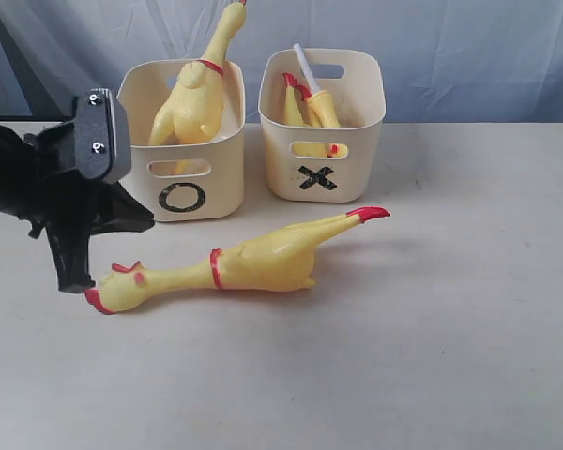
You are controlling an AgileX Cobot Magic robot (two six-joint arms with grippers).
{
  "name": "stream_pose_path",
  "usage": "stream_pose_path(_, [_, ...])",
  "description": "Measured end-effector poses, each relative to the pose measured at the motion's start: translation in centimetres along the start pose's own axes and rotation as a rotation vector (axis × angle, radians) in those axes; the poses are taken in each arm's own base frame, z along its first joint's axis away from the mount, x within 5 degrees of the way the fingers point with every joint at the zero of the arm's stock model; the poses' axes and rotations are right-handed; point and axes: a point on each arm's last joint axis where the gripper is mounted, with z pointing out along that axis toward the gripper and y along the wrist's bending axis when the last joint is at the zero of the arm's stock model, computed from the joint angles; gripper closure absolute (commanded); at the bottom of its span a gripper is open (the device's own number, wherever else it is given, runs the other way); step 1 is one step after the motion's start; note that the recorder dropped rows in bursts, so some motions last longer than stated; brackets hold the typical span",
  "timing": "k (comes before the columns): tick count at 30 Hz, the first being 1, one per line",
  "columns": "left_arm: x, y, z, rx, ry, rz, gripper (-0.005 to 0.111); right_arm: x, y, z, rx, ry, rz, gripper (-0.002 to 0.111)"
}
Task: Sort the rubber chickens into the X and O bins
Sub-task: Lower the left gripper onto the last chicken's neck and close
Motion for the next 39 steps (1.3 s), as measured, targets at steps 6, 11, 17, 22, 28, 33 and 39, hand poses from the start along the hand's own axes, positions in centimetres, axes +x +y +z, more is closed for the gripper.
stream_pose_path(6, [-0.6, -1.3, 2.3, 0.104, 0.0, 0.093, 0.059, 0.0, 0.0, 0.0, 0.0, 0.0, 0.0, 0.108])
stream_pose_path(11, [0.5, -1.3, 4.3, 0.129, 0.045, 0.089, 0.051, 0.0, 0.0, 0.0, 0.0, 0.0, 0.0, 0.108])
stream_pose_path(17, [1.9, -1.2, 6.3, 0.131, 0.096, 0.067, 0.051, 0.0, 0.0, 0.0, 0.0, 0.0, 0.0, 0.108])
stream_pose_path(22, [2.8, -1.1, 7.5, 0.133, 0.128, 0.06, 0.051, 0.0, 0.0, 0.0, 0.0, 0.0, 0.0, 0.108])
stream_pose_path(28, [3.8, -1.0, 8.7, 0.115, 0.166, 0.07, 0.051, 0.0, 0.0, 0.0, 0.0, 0.0, -0.002, 0.108])
stream_pose_path(33, [4.6, -0.9, 9.6, 0.093, 0.195, 0.057, 0.051, 0.0, 0.0, 0.0, 0.0, 0.0, -0.002, 0.108])
stream_pose_path(39, [5.1, -1.0, 10.3, 0.097, 0.209, 0.08, 0.052, 0.0, 0.0, 0.0, 0.0, 0.0, -0.002, 0.108])
